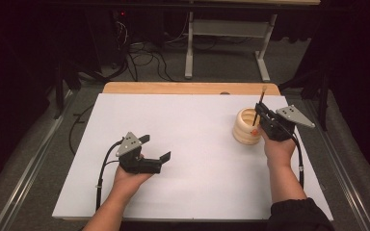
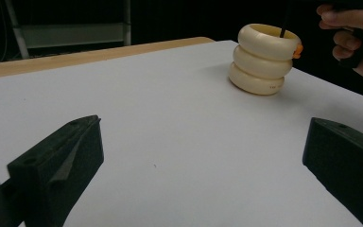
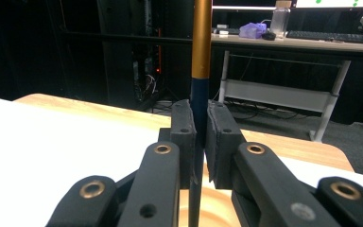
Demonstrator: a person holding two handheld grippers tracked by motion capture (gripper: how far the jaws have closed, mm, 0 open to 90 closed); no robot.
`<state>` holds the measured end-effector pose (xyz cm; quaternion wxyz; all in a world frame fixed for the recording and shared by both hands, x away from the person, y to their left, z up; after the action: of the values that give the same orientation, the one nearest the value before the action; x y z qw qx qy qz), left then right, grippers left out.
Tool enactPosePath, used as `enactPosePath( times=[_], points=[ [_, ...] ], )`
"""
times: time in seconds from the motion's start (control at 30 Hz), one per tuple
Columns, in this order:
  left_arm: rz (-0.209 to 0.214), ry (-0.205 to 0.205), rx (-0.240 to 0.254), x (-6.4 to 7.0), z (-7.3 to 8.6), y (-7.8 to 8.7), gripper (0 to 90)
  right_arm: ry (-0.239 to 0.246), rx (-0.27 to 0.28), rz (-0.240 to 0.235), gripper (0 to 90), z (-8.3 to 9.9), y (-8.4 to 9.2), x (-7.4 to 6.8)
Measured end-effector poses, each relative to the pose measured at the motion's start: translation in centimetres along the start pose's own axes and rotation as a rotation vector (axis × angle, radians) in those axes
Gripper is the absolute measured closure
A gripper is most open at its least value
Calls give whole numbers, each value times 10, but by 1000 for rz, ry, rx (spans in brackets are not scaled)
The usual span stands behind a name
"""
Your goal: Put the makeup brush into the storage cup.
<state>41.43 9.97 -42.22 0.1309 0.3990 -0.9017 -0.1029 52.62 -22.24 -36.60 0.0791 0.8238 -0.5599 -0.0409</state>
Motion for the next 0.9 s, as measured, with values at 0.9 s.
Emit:
enactPosePath(
  times=[0.9],
  points=[
    [0, -1, 0, -1, 0, 0, 2, -23, -90, 10, 851, 31, -7, 8]
  ],
)
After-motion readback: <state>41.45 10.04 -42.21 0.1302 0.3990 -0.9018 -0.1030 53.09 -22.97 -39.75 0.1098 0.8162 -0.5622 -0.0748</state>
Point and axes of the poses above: each handheld gripper's, and its own axes: y roughly backward along the jaws, z roughly out of its underside, x roughly to its right, the point moved 10 cm from there along -y, roughly forward along the jaws
